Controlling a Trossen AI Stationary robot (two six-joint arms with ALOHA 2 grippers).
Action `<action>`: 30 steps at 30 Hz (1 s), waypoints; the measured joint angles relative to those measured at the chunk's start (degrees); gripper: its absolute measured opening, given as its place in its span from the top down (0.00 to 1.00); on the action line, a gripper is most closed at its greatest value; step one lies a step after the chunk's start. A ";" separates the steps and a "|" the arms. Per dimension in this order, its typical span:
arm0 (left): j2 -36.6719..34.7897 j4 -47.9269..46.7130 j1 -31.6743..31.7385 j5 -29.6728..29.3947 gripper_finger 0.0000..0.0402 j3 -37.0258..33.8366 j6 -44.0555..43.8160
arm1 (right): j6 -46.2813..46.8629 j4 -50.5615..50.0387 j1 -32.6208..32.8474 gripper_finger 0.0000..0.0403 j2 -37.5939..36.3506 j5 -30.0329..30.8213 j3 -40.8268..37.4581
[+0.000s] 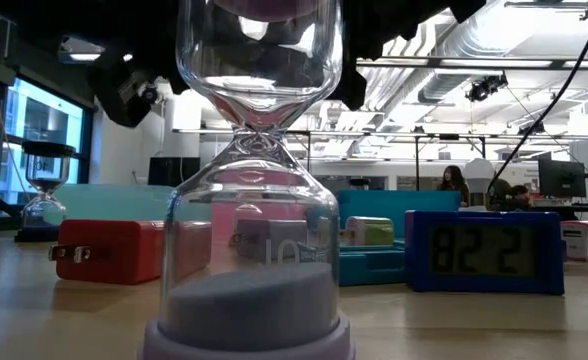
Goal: Pick & Place Office items
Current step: Put the top dark blue digital timer into the green bin
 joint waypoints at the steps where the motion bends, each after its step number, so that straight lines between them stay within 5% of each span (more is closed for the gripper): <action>1: -0.48 -0.66 0.00 0.29 0.83 0.02 -1.07 | 0.53 -0.35 -0.21 0.21 -0.60 -0.07 0.00; 10: -7.28 -12.49 -0.09 0.53 0.83 0.02 -8.65 | 1.53 -2.11 -0.05 0.19 -5.84 9.29 -0.04; 19: -25.98 -32.48 0.94 -13.51 0.83 0.07 -14.97 | 0.02 -6.57 4.75 0.19 -9.35 23.37 0.00; 26: -41.41 -54.45 12.04 -22.02 0.83 0.07 -31.59 | 0.00 -8.21 7.20 0.19 -9.39 29.58 0.00; 30: -44.96 -58.62 22.31 -23.53 0.83 0.07 -35.72 | -0.02 -8.20 7.24 0.19 -9.39 29.75 0.00</action>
